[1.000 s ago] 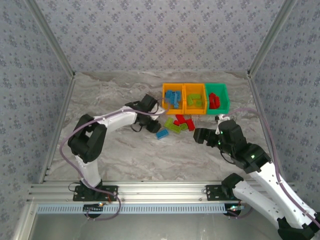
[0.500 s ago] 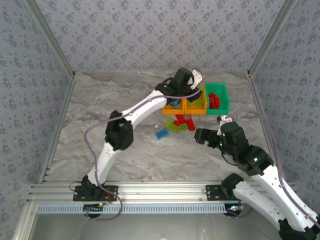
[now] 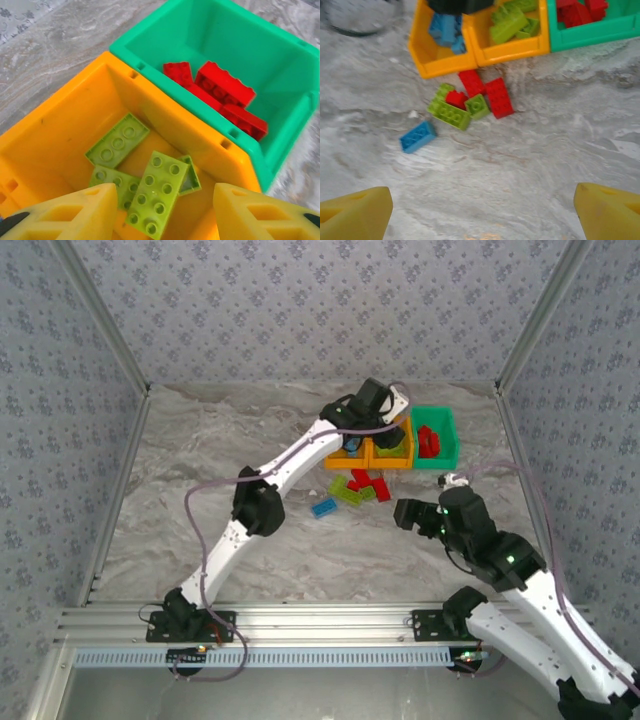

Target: Sort the legos into containers by color

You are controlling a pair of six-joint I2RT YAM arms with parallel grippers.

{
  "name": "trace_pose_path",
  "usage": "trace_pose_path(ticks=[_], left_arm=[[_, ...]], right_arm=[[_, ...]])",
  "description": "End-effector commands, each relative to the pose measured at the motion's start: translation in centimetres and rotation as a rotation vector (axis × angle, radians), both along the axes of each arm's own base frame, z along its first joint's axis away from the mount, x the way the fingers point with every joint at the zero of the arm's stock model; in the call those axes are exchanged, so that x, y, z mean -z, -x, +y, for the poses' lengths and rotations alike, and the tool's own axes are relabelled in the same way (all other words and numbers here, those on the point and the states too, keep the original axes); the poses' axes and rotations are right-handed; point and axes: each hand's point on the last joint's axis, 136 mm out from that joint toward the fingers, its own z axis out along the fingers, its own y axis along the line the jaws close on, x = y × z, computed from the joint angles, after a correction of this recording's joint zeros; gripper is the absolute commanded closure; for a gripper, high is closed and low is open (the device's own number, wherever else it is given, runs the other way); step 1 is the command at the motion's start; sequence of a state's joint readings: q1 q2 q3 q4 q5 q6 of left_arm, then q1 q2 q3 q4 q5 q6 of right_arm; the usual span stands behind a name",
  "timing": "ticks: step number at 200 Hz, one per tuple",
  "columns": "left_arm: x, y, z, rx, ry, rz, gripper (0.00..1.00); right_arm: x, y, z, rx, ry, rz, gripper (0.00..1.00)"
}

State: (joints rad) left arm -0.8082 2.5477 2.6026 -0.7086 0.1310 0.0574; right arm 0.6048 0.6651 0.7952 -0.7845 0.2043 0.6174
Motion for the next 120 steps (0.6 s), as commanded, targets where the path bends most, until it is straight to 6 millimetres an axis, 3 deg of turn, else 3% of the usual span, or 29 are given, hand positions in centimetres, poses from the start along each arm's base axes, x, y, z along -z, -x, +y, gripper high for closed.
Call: trace_pose_path(ticks=[1,13,35,38,39,73,86,96,120], left_arm=[[-10.1,5.2,2.1,0.106,0.080,-0.108,0.46],[-12.0,7.0,4.3,0.092,0.123,-0.168,0.46],[-12.0,10.9,9.3,0.088,0.100,-0.207,0.45],[-12.7,11.6,10.1,0.088,0.105,-0.223,0.45],[-11.9,11.6,10.3,0.088,0.092,-0.213,0.45],[-8.5,17.1,18.1,0.069,-0.037,-0.232,0.41],[-7.5,18.4,20.9,0.031,-0.078,-0.241,0.28],[-7.1,19.1,22.6,0.002,-0.093,-0.252,0.19],[-6.2,20.4,25.3,-0.048,-0.096,-0.252,0.18]], right_arm=[[4.6,-0.6,-0.7,-0.020,0.214,0.131,0.04],[6.4,-1.3,0.0,-0.058,0.262,0.182,0.04],[9.5,-3.0,1.5,-0.115,0.297,0.245,0.04],[9.9,-3.4,1.7,-0.117,0.292,0.250,0.05],[10.1,-3.5,1.7,-0.119,0.293,0.252,0.05],[13.8,-7.3,3.4,-0.167,0.249,0.310,0.24],[14.3,-8.5,4.3,-0.192,0.229,0.305,0.25],[14.8,-9.3,4.9,-0.208,0.221,0.289,0.25],[16.0,-11.2,4.7,-0.191,0.257,0.294,0.29]])
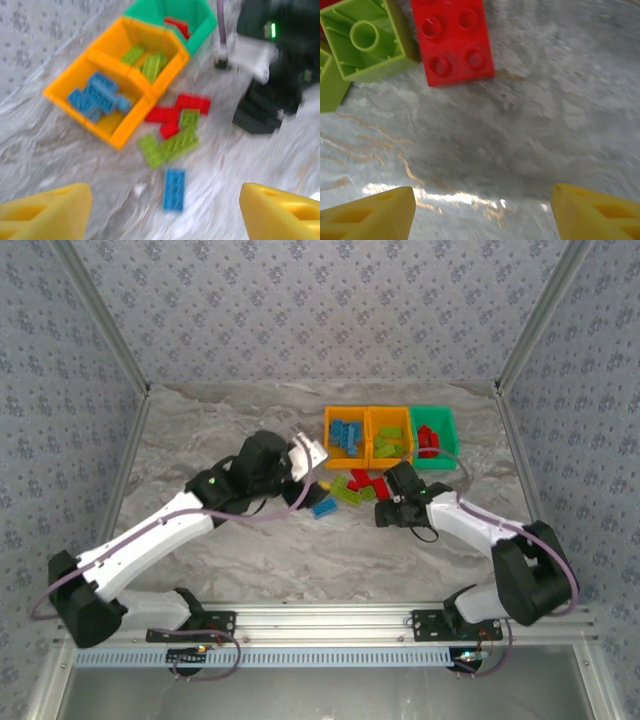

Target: Sort the legos into containers by color

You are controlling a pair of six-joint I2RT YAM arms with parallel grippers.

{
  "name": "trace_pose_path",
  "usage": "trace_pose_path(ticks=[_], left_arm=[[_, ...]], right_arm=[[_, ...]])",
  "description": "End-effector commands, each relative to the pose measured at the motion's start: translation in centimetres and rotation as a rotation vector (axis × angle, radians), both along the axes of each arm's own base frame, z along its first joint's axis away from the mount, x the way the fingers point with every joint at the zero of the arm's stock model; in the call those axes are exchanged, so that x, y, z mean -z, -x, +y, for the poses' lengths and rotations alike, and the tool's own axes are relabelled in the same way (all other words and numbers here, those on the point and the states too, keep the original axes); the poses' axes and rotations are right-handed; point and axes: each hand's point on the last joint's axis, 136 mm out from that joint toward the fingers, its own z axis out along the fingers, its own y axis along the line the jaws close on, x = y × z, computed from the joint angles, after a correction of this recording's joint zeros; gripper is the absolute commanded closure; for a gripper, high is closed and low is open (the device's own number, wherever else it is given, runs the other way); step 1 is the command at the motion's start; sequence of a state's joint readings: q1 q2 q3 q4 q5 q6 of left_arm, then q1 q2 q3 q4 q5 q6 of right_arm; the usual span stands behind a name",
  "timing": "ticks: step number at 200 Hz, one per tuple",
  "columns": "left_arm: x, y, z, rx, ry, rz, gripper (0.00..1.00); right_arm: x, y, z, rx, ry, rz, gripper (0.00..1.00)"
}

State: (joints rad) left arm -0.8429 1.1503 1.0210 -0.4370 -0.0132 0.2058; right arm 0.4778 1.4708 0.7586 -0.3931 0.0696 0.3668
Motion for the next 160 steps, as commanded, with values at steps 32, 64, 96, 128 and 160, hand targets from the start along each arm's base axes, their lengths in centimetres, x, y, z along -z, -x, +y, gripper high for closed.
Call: trace_pose_path(ticks=[32,64,96,128,160], left_arm=[[0.8,1.6,3.9,-0.088,0.002,-0.018,0.15],[1.2,1.7,4.1,-0.090,-0.002,-0.020,0.12],[1.4,1.4,3.6,-0.076,-0.005,-0.021,0.11],[1.4,1.4,3.0,-0.059,0.014,-0.020,0.09],[0.8,2.2,1.7,0.022,0.069,-0.020,0.01]], right_arm=[[-0.4,-6.0,1.1,-0.029,0.021,-0.140,0.37],[0.3,-7.5,0.9,-0.026,0.024,-0.136,0.41],[0.9,-8.0,1.4,-0.053,0.023,-0.115,0.55],[0.8,-6.7,0.7,-0.013,0.023,-0.092,0.65],[-2.9,-4.5,-0.9,0.069,-0.014,-0.162,0.67]])
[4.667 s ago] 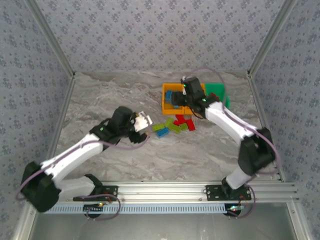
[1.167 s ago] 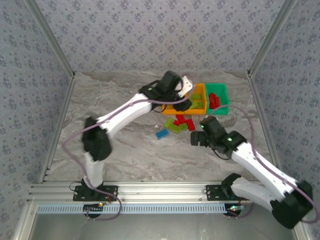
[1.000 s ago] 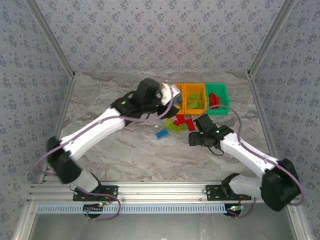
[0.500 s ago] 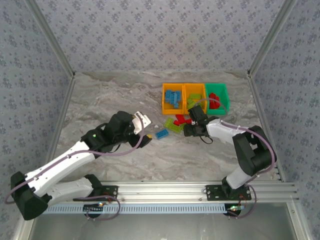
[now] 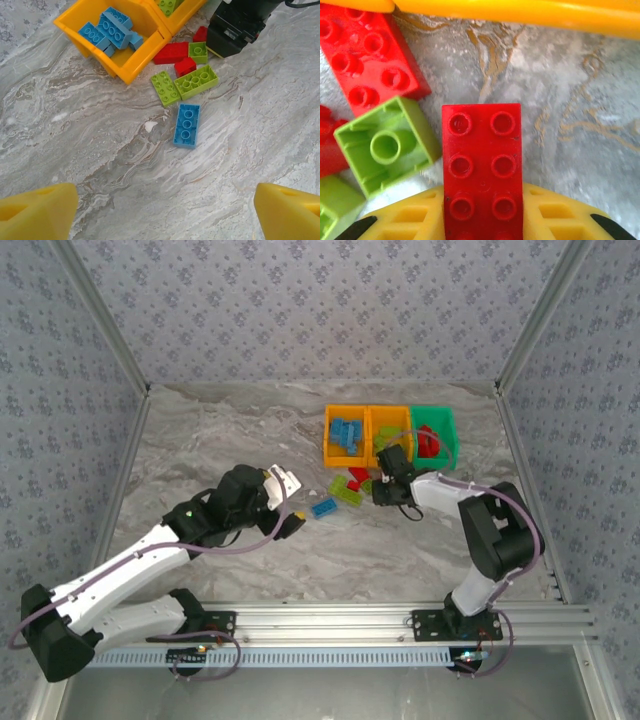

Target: Sort the legos into containers by color

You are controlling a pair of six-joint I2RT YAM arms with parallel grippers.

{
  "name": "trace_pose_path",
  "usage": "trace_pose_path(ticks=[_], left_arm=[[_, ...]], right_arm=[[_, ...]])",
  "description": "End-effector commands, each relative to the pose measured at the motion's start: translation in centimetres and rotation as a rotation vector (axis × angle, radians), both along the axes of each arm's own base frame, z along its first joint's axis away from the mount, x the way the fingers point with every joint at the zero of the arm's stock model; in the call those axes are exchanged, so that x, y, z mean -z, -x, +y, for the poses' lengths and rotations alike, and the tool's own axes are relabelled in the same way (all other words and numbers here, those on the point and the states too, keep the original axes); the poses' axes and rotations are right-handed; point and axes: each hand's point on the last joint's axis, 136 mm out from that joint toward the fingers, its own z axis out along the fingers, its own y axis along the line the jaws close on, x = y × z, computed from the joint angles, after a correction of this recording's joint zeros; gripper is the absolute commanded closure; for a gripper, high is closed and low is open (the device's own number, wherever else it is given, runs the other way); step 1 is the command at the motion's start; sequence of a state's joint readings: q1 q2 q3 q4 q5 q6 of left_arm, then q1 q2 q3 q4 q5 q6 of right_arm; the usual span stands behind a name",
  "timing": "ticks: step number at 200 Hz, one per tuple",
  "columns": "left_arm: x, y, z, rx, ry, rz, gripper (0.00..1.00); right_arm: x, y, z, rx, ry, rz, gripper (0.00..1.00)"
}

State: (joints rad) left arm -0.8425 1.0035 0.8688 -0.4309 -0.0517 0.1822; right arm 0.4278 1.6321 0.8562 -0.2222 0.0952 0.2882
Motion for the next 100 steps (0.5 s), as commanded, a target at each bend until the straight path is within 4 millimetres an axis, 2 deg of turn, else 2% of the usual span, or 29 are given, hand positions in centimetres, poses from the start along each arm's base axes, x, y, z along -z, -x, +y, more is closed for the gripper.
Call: trace_pose_path(ticks=[1,25,41,54,77,100], left_arm=[[-1.1,0.5,-1.4,0.072,0.072,-0.016,0.01],[-1.6,1.3,-2.2,0.143,0.101,-0.033,0.01],[-1.7,1.3,-2.5,0.158,0.113,-0.037,0.01],[-1.8,1.3,-2.7,0.161,0.115,-0.032,0.01],[-1.6,1.5,-2.8,0.157,0.122,-0.014,0.01],[-1.3,1.5,-2.6,0.128,0.130,0.007,0.01]], right_arm=[[-3.3,1.7,-1.6,0.080,-0.028,-0.052,0.67],[-8.8,1.3,-3.6,0.165,-0.073,-0.218,0.70],[-11.3,-0.5,-6.0,0.241,-0.092,-0.305,0.71],[-12.2,-2.7,-8.3,0.303,-0.088,-0.335,0.71],[-11.0,-7.4,-11.8,0.384,-0.089,-0.307,0.70],[-8.6,-11.6,-13.6,0.418,-0.098,-0.243,0.69]])
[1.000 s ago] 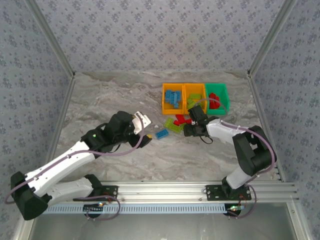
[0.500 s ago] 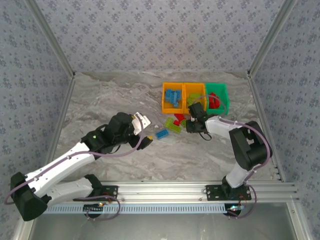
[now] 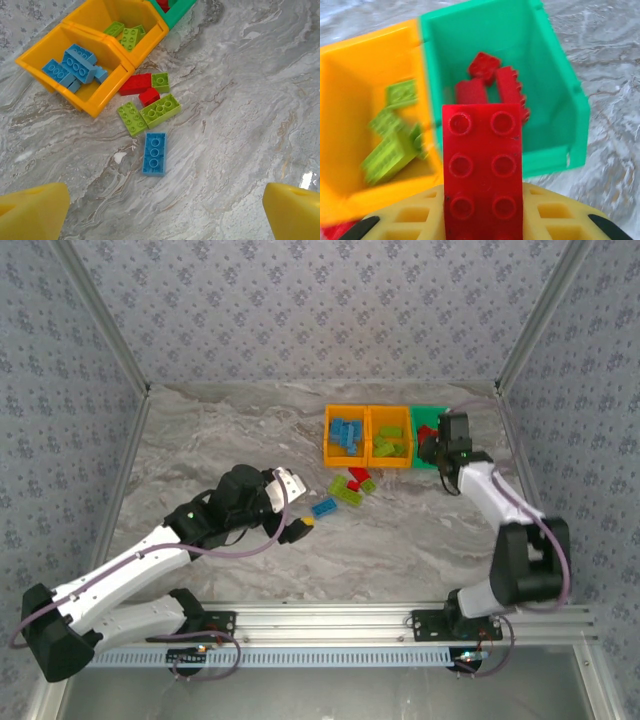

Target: Sort the legos into containers by color

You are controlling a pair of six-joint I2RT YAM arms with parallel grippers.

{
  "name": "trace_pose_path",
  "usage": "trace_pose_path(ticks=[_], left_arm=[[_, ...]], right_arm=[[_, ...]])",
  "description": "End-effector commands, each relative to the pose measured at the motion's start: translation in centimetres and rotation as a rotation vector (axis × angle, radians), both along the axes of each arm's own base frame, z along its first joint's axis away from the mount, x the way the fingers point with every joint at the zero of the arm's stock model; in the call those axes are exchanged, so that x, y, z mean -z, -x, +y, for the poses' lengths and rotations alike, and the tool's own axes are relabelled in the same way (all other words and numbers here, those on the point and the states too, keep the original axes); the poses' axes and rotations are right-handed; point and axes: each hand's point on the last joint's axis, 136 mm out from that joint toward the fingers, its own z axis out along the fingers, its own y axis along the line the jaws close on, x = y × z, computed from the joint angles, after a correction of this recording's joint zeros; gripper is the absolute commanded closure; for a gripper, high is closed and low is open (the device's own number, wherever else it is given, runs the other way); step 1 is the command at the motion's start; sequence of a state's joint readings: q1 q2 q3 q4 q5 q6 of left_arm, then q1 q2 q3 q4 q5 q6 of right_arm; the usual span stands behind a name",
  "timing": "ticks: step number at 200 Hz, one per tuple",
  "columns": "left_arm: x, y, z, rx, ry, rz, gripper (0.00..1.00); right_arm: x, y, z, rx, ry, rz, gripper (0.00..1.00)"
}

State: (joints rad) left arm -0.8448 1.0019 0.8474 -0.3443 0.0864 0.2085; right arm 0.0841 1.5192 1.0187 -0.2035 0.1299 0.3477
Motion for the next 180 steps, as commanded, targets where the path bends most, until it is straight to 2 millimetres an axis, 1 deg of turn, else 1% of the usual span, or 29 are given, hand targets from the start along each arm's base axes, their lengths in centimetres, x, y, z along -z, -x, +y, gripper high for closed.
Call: trace_pose_path(ticks=[1,5,7,10,16,24,34,45,54,65,78,87,89,92,94,103,107,109,116,119,132,153,167,180], left_arm=[[-0.5,0.2,-0.3,-0.005,0.042,0.011,0.01],[-0.5,0.1,-0.2,-0.020,0.048,0.017,0.01],[-0.6,0.1,-0.2,-0.026,0.053,0.021,0.01],[-0.5,-0.1,-0.2,-0.040,0.058,0.028,0.01],[-0.5,-0.2,-0.2,-0.057,0.068,0.040,0.01],[-0.3,-0.4,-0.2,-0.078,0.078,0.061,0.01],[-0.1,-0.8,-0.2,-0.117,0.092,0.087,0.01],[0.3,-1.4,0.1,-0.179,0.097,0.110,0.01],[0.8,-2.1,0.4,-0.233,0.096,0.122,0.01],[1.5,-2.8,0.6,-0.285,0.085,0.132,0.01],[2.3,-3.4,0.9,-0.332,0.069,0.147,0.01],[2.7,-3.7,0.9,-0.349,0.059,0.156,0.01],[2.8,-3.7,0.9,-0.351,0.056,0.158,0.01],[3.0,-3.8,0.9,-0.354,0.052,0.161,0.01],[3.0,-3.9,0.9,-0.354,0.051,0.161,0.01],[3.2,-4.1,0.8,-0.356,0.045,0.162,0.01],[3.3,-4.1,0.8,-0.352,0.043,0.162,0.01],[3.3,-4.2,0.7,-0.353,0.044,0.161,0.01],[3.4,-4.3,0.7,-0.354,0.045,0.160,0.01],[3.4,-4.3,0.7,-0.351,0.046,0.161,0.01],[3.6,-4.4,0.4,-0.336,0.046,0.165,0.01],[3.8,-4.3,-0.1,-0.297,0.039,0.168,0.01],[3.8,-4.2,-0.4,-0.274,0.036,0.173,0.01],[3.7,-4.1,-0.6,-0.266,0.034,0.179,0.01]], right_arm=[[2.2,-3.7,-1.1,0.005,-0.026,0.046,0.69],[2.6,-4.3,-1.4,0.011,-0.026,0.057,0.68],[3.2,-4.3,-1.5,0.015,-0.028,0.073,0.68],[2.2,-5.2,-1.6,0.017,-0.029,0.051,0.66],[2.7,-6.0,-1.8,0.022,-0.029,0.069,0.61],[2.9,-6.8,-2.0,0.026,-0.027,0.082,0.54],[2.8,-7.2,-1.9,0.027,-0.028,0.094,0.45],[2.2,-7.2,-1.7,0.025,-0.033,0.087,0.43],[1.2,-6.9,-1.6,0.024,-0.040,0.068,0.41],[0.2,-5.9,-1.3,0.025,-0.055,0.057,0.40],[-1.7,-4.3,-1.0,0.024,-0.072,0.029,0.39],[-3.6,-2.8,-0.5,0.013,-0.084,-0.013,0.38],[-3.8,-2.5,-0.2,0.006,-0.087,-0.015,0.38],[-4.7,-2.0,0.2,-0.007,-0.092,-0.038,0.38],[-3.9,-1.4,0.4,-0.012,-0.093,-0.021,0.38],[-5.0,0.5,1.7,-0.049,-0.096,-0.052,0.37],[-5.1,1.4,2.3,-0.071,-0.098,-0.056,0.36],[-4.8,1.7,2.7,-0.082,-0.098,-0.051,0.36],[-5.3,3.0,4.1,-0.135,-0.101,-0.071,0.35],[-4.9,3.7,4.9,-0.162,-0.102,-0.065,0.35],[-4.3,6.1,7.8,-0.276,-0.107,-0.064,0.34],[-1.8,9.0,12.1,-0.470,-0.109,0.015,0.34],[0.6,9.9,13.7,-0.553,-0.075,0.101,0.34],[2.4,9.9,14.3,-0.584,-0.040,0.171,0.35]])
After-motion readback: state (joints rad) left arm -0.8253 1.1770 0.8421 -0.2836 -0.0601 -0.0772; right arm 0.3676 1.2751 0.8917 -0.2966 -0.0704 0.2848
